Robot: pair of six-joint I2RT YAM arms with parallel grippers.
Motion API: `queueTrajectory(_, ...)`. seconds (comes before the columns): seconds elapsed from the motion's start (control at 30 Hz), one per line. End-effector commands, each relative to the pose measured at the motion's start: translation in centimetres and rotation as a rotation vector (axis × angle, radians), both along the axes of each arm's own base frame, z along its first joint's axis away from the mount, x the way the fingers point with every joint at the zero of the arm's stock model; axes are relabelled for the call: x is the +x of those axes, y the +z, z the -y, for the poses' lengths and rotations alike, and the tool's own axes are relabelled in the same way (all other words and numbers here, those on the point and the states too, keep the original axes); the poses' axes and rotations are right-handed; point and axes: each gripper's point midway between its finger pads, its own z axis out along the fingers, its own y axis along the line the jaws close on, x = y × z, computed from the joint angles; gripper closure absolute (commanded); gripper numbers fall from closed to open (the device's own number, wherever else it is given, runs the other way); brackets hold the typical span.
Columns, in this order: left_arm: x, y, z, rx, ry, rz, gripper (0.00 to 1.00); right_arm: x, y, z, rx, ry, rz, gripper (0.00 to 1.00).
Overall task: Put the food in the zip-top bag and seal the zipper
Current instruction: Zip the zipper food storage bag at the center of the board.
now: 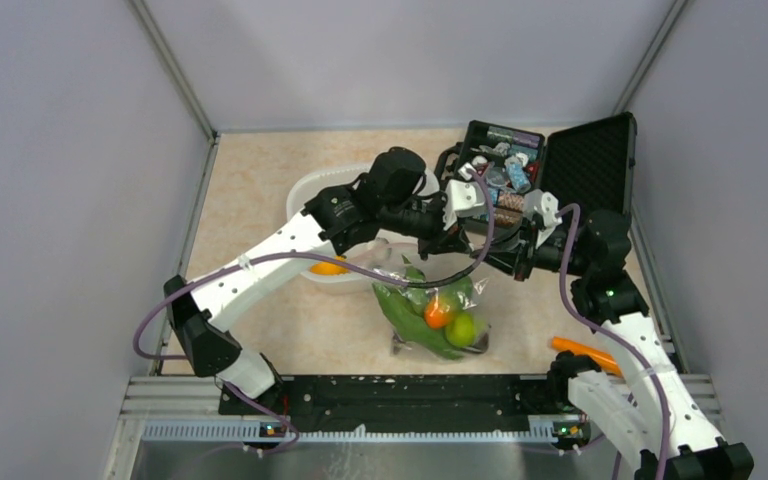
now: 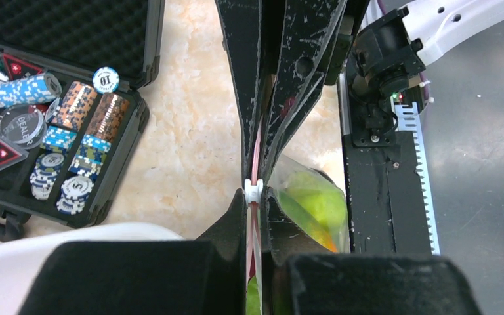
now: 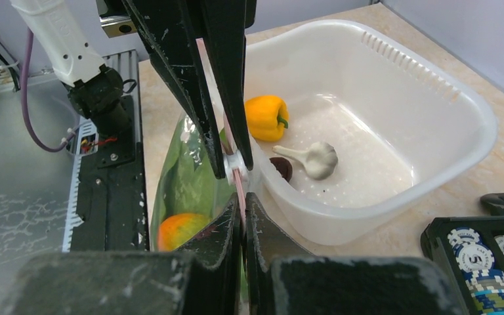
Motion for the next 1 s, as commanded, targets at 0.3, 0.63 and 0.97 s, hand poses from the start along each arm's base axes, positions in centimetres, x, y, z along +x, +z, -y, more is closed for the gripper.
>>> queueTrajectory(0.3, 0.7, -0.4, -3.3, 0.038, 0.085, 0.03, 1.0, -0.2, 2.4, -0.1, 0.012, 0.004, 0.108, 1.0)
queueTrajectory(0.63, -0.6, 1.7, -1.8, -0.051, -0.005, -0.014, 1.0, 0.8, 2.4, 0.1, 0.018, -0.041, 0.105, 0.64)
queueTrajectory(0.97, -0.9, 2.3, -0.9, -0.066, -0.038, -0.028, 1.0, 1.8, 1.3, -0.2, -0.043, -0.026, 0.05, 0.49)
